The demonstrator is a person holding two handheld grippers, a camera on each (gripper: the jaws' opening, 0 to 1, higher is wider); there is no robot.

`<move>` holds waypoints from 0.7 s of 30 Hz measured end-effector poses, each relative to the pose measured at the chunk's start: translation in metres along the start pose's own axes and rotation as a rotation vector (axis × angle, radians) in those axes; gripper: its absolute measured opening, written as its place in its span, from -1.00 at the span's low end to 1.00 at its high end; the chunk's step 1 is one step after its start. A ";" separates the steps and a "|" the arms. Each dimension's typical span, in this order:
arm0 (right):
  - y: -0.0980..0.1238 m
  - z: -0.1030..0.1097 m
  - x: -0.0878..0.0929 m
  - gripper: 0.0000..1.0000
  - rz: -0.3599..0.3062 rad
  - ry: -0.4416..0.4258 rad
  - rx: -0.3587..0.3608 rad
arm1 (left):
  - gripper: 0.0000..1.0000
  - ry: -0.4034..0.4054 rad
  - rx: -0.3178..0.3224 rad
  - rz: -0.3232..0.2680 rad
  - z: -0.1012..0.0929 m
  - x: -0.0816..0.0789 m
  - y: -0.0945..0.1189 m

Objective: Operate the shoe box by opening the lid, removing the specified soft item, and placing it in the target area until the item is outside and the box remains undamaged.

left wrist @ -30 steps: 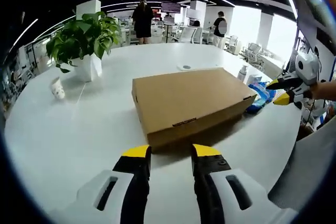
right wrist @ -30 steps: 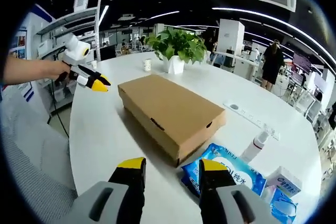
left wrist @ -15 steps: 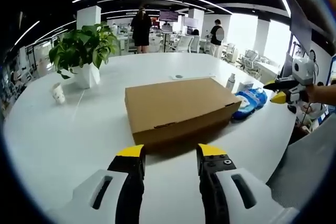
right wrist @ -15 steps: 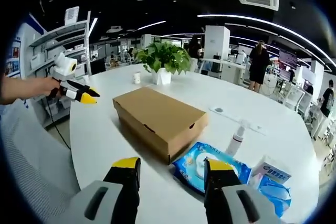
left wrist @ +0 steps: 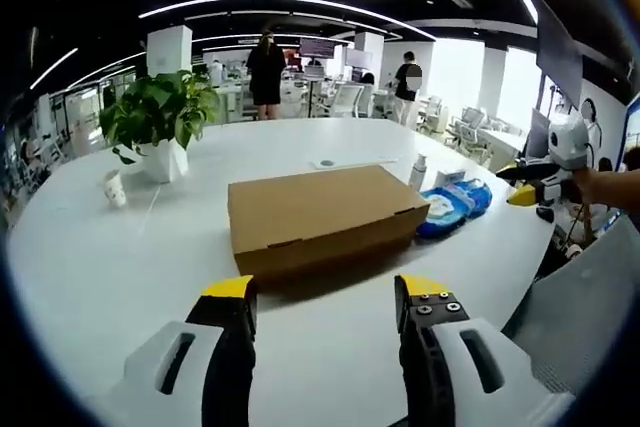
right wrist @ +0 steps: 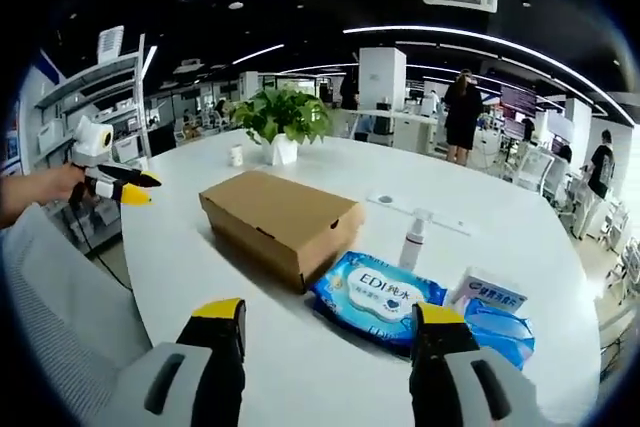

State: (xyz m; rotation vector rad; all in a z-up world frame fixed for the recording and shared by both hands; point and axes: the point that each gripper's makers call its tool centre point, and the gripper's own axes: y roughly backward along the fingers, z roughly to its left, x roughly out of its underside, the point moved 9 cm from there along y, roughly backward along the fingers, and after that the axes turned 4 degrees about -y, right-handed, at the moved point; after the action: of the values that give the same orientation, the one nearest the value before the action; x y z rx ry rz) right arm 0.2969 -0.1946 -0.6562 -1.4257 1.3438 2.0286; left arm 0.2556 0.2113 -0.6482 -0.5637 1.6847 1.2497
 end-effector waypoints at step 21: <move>0.059 0.005 0.031 0.83 0.000 0.003 0.086 | 0.56 0.020 -0.005 -0.006 -0.034 0.018 0.036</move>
State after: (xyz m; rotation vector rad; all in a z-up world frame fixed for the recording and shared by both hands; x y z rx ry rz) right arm 0.2387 -0.2281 -0.6527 -1.3925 1.4141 1.9441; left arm 0.2047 0.1971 -0.6450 -0.5854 1.6963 1.2479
